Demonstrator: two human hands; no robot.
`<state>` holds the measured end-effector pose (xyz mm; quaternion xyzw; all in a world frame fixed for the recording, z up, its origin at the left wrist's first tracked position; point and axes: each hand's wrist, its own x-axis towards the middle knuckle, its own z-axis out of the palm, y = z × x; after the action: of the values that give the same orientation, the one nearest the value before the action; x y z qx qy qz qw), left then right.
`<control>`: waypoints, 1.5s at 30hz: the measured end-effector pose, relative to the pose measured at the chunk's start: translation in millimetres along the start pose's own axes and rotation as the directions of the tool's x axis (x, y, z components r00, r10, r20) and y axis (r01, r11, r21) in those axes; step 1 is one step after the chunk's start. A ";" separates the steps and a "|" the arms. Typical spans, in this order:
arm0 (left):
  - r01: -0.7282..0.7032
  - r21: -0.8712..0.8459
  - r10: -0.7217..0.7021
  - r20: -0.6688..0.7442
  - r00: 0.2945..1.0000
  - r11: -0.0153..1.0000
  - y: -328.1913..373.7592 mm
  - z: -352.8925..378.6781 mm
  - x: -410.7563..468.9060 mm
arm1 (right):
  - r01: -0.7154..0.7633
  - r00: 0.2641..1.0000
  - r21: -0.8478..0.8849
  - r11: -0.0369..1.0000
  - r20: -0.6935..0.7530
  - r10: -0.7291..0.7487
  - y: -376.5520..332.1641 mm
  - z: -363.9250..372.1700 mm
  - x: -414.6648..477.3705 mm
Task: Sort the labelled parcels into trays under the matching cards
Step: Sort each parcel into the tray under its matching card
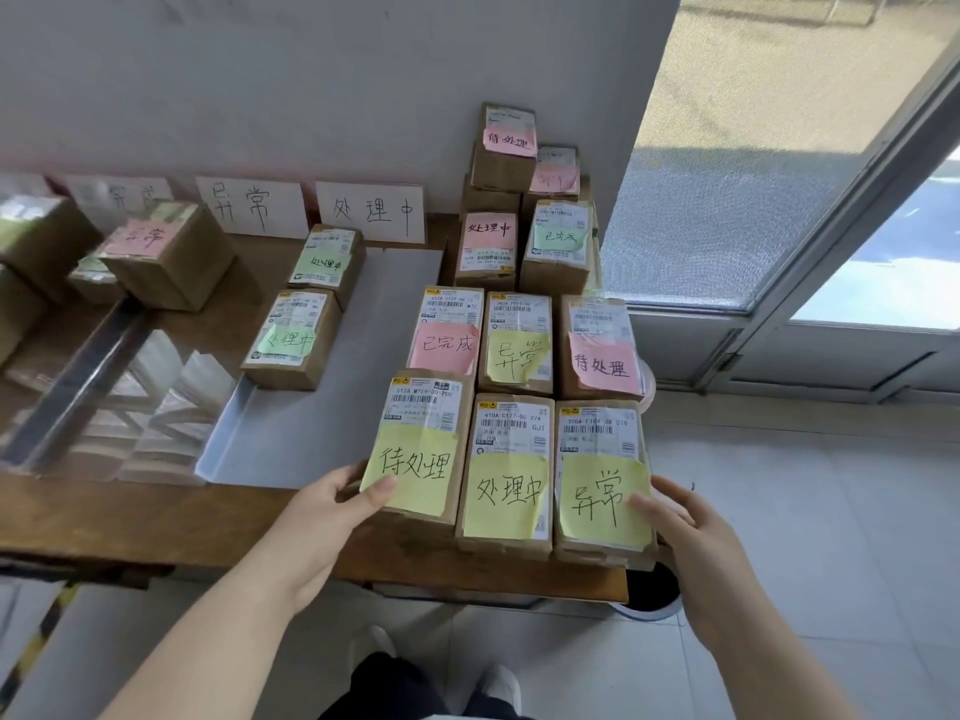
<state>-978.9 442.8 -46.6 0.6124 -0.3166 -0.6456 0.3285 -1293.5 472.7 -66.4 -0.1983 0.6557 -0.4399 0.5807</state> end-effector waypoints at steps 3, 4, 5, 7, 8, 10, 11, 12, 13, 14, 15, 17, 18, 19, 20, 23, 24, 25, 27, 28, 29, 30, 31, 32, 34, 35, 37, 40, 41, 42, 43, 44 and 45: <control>-0.016 -0.016 0.016 0.003 1.000 1.000 3.6 0.5 -1.0 | 0.014 1.000 0.024 1.000 -0.013 -0.014 -2.7 -0.3 -1.3; -0.020 -0.016 0.020 0.003 1.000 1.000 4.5 0.7 -1.2 | 0.018 1.000 0.030 0.999 -0.012 -0.017 -3.8 -0.6 -2.1; -0.023 -0.017 0.023 0.005 1.000 1.000 5.6 1.3 -1.7 | 0.020 1.000 0.036 0.999 -0.010 -0.020 -4.7 -0.9 -2.8; -0.026 -0.026 0.026 0.004 1.000 0.999 7.5 1.8 -3.2 | 0.021 1.000 0.048 0.999 -0.004 -0.021 -5.9 -1.7 -3.5; -0.027 -0.035 0.027 0.006 1.000 0.999 8.1 1.7 -3.9 | 0.020 1.000 0.047 0.999 -0.003 -0.020 -5.9 -2.2 -3.4; -0.025 -0.053 0.026 0.017 1.000 0.998 9.1 1.3 -5.6 | 0.019 1.000 0.038 0.999 -0.004 -0.018 -5.0 -3.1 -2.7; -0.024 -0.058 0.025 0.023 0.999 0.998 9.8 0.6 -6.7 | 0.019 1.000 0.038 0.999 -0.004 -0.018 -4.7 -3.6 -2.7; -0.027 -0.058 0.028 0.029 0.999 0.998 10.8 -0.2 -8.0 | 0.018 1.000 0.043 0.999 0.000 -0.018 -4.9 -3.7 -3.3; -0.030 -0.058 0.033 0.039 0.999 0.998 12.3 -0.8 -9.6 | 0.018 1.000 0.050 0.999 0.004 -0.019 -5.0 -3.9 -3.9; -0.038 -0.059 0.041 0.052 0.998 0.998 14.3 -1.0 -11.3 | 0.017 1.000 0.057 0.998 0.010 -0.018 -5.6 -3.7 -4.8; -0.049 -0.065 0.053 0.066 0.996 0.997 16.2 -0.9 -12.9 | 0.017 1.000 0.064 0.998 0.015 -0.018 -5.8 -3.6 -5.6; -0.062 -0.080 0.068 0.073 0.995 0.995 20.2 -0.6 -14.5 | 0.028 0.999 0.065 0.998 0.015 -0.029 -6.5 -3.3 -7.1; -0.069 -0.084 0.075 0.075 0.994 0.994 23.0 0.0 -16.1 | 0.035 0.999 0.062 0.997 0.012 -0.036 -7.0 -3.5 -7.8; -0.077 -0.091 0.083 0.074 0.994 0.993 25.2 0.4 -17.2 | 0.045 0.999 0.062 0.997 0.012 -0.045 -7.6 -3.6 -8.5; -0.085 -0.095 0.092 0.074 0.993 0.992 27.7 1.7 -18.7 | 0.053 0.998 0.063 0.997 0.012 -0.054 -8.9 -3.8 -9.7; -0.102 -0.105 0.110 0.077 0.991 0.989 34.9 7.4 -23.6 | 0.084 0.996 0.071 0.994 0.009 -0.084 -15.1 -3.7 -13.6; -0.105 -0.114 0.113 0.069 0.991 0.988 37.0 9.9 -25.1 | 0.094 0.995 0.076 0.993 0.012 -0.096 -17.9 -3.0 -15.7; -0.105 -0.117 0.112 0.058 0.992 0.988 38.4 12.4 -26.6 | 0.109 0.994 0.078 0.991 0.017 -0.111 -20.4 -2.6 -17.3; -0.108 -0.101 0.113 0.037 0.993 0.989 40.6 16.8 -28.5 | 0.138 0.990 0.088 0.987 0.021 -0.140 -24.9 -1.4 -21.2; -0.116 -0.084 0.119 0.030 0.992 0.990 41.4 18.9 -29.6 | 0.148 0.988 0.100 0.984 0.022 -0.150 -27.3 -0.5 -23.5; -0.126 -0.070 0.128 0.028 0.991 0.990 41.9 21.3 -31.0 | 0.156 0.987 0.116 0.981 0.027 -0.160 -29.7 0.7 -25.5; -0.136 -0.058 0.137 0.025 0.990 0.989 42.2 24.6 -32.5 | 0.161 0.986 0.129 0.978 0.031 -0.167 -31.7 1.6 -27.6; -0.147 -0.052 0.148 0.016 0.989 0.988 42.2 28.3 -33.7 | 0.165 0.984 0.143 0.976 0.036 -0.172 -33.6 3.6 -29.1; -0.159 -0.050 0.159 0.007 0.987 0.986 42.2 33.1 -35.3 | 0.173 0.983 0.160 0.972 0.037 -0.181 -35.4 6.1 -31.2; -0.182 -0.047 0.182 0.000 0.983 0.982 41.7 44.5 -39.3 | 0.196 0.977 0.198 0.960 0.047 -0.209 -38.7 12.2 -34.1; -0.190 -0.039 0.190 0.004 0.982 0.981 41.4 50.8 -41.3 | 0.209 0.974 0.206 0.956 0.049 -0.223 -38.5 15.4 -34.5; -0.207 -0.018 0.207 0.006 0.978 0.978 40.3 62.1 -45.0 | 0.232 0.967 0.209 0.950 0.056 -0.249 -39.2 23.6 -37.3; -0.228 0.021 0.228 -0.015 0.973 0.973 40.6 69.1 -48.3 | 0.286 0.954 0.211 0.935 0.029 -0.298 -42.0 33.3 -40.8; -0.232 0.033 0.233 -0.014 0.972 0.972 41.7 68.6 -49.5 | 0.300 0.949 0.218 0.929 0.033 -0.314 -42.9 35.0 -40.6; -0.235 0.044 0.236 -0.011 0.972 0.971 43.2 67.0 -50.8 | 0.310 0.944 0.223 0.924 0.044 -0.328 -44.2 36.1 -41.0; -0.240 0.050 0.240 -0.006 0.971 0.970 45.0 64.3 -51.7 | 0.318 0.939 0.226 0.921 0.062 -0.339 -44.8 37.0 -40.8; -0.244 0.052 0.245 -0.004 0.970 0.968 46.5 60.8 -52.1 | 0.326 0.936 0.215 0.921 0.066 -0.346 -45.4 39.1 -42.0; -0.252 0.050 0.253 -0.001 0.968 0.966 48.0 57.1 -52.2 | 0.340 0.930 0.195 0.920 0.076 -0.359 -45.8 41.8 -43.3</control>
<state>-1032.5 457.5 25.6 0.5774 -0.4067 -0.5883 0.3939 -1255.1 467.1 -1.5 -0.2835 0.5345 -0.5818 0.5435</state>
